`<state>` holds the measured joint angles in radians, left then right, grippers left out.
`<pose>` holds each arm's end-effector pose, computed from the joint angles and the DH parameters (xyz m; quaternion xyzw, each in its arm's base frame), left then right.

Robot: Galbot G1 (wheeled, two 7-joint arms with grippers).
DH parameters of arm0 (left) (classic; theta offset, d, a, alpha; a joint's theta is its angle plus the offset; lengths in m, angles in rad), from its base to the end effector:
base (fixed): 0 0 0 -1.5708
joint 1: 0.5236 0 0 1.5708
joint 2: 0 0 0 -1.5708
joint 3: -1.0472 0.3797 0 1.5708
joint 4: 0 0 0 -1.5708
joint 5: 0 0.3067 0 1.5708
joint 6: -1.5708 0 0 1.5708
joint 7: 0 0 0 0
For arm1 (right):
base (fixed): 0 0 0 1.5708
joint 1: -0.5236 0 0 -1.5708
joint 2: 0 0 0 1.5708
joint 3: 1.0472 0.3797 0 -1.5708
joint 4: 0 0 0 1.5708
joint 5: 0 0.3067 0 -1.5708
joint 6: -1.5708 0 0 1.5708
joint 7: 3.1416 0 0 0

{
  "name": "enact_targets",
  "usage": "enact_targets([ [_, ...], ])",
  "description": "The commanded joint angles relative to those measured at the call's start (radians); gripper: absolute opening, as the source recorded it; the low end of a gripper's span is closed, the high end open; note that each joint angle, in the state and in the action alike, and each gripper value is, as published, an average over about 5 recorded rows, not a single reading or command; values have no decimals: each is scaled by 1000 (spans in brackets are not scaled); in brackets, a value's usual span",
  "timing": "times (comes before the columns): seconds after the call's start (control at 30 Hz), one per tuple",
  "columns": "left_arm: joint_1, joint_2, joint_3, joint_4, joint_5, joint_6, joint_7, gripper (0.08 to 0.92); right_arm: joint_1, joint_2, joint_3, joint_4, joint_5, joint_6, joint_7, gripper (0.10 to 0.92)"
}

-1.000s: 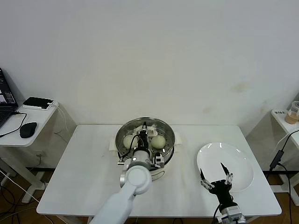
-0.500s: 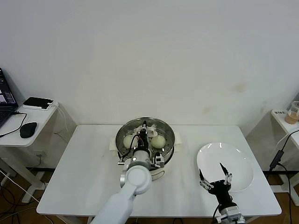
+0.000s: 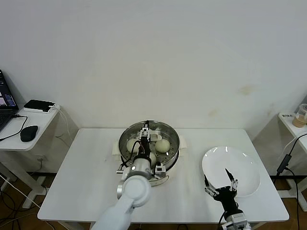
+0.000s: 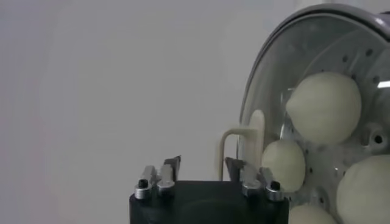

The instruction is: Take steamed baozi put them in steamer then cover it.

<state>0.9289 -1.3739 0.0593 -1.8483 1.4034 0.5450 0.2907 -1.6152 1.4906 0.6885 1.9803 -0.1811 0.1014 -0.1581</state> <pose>0.2825 -0.1014 -0.2904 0.0445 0.7323 0.6793 0.0203 0.0978 -0.0667 -0.3626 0.0394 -0.9849 0.1627 0.0432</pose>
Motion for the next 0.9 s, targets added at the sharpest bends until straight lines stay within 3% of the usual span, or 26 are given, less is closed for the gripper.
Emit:
enact_targets([
  [0.03, 143, 180, -31, -240, -122, -31, -27, 750, -9, -8, 0, 1, 2, 1, 2, 823],
  [0.2, 260, 302, -113, -401, -355, -74, -117, 817, -28, -34, 0, 3, 14, 8, 4, 823],
  [0.3, 387, 322, -188, -466, -588, -120, -245, 822, -45, -63, 2, 12, 43, 14, 5, 823],
  [0.4, 549, 266, -306, -472, -899, -260, -411, 823, -58, -87, -2, 19, 73, 22, 6, 823],
  [0.53, 689, 146, -505, -421, -1256, -501, -535, 823, -61, -76, -26, 29, 87, 19, 5, 823],
  [0.67, 775, 83, -584, -405, -1418, -579, -575, 823, -74, -76, -45, 31, 104, 20, 2, 823],
  [0.9, 870, 24, -638, -404, -1515, -630, -565, 823, -103, -105, -50, 42, 158, 18, -5, 823],
])
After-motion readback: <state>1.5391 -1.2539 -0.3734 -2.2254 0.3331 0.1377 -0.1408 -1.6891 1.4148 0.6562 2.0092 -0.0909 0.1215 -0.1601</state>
